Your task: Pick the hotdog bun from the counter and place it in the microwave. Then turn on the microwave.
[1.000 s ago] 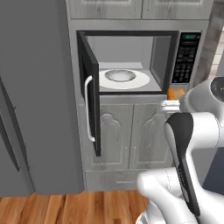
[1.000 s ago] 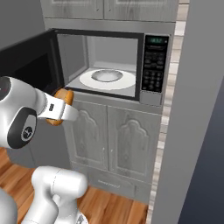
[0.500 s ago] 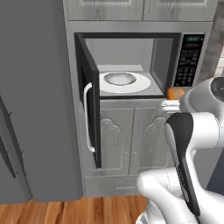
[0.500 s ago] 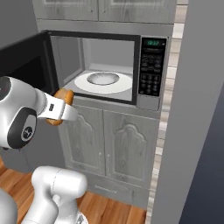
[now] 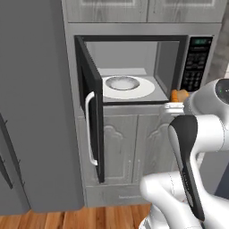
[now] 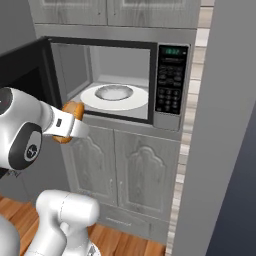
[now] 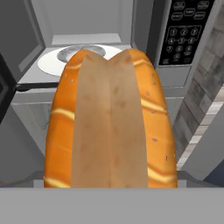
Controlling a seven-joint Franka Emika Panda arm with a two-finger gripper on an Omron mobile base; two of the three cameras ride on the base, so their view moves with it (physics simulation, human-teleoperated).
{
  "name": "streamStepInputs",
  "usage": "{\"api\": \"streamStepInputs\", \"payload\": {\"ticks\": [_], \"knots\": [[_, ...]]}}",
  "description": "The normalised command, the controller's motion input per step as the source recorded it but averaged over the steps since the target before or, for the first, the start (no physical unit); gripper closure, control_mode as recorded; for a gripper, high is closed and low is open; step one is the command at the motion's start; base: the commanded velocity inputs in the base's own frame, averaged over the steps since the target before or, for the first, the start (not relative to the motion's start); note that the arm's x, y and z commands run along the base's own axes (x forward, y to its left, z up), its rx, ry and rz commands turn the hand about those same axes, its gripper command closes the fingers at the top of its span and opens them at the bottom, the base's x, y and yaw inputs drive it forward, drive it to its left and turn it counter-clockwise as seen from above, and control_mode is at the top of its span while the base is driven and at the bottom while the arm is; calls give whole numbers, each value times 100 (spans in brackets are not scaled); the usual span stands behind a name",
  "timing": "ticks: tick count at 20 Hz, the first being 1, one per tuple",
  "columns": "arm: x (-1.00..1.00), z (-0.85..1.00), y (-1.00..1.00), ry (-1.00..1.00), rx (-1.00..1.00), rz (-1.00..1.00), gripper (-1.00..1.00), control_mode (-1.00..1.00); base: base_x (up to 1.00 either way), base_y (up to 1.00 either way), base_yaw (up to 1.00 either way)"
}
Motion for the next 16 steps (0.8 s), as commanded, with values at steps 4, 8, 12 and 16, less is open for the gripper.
{"api": "streamStepInputs", "payload": {"ticks": [4, 8, 12, 16], "knots": [[0, 0, 0, 0, 0, 0, 100, 100, 33, 27, -3], [0, 0, 0, 0, 0, 0, 100, 100, 30, 27, -3], [0, 0, 0, 0, 0, 0, 100, 100, 27, 26, -2], [0, 0, 0, 0, 0, 0, 100, 100, 25, 23, -3]]}}
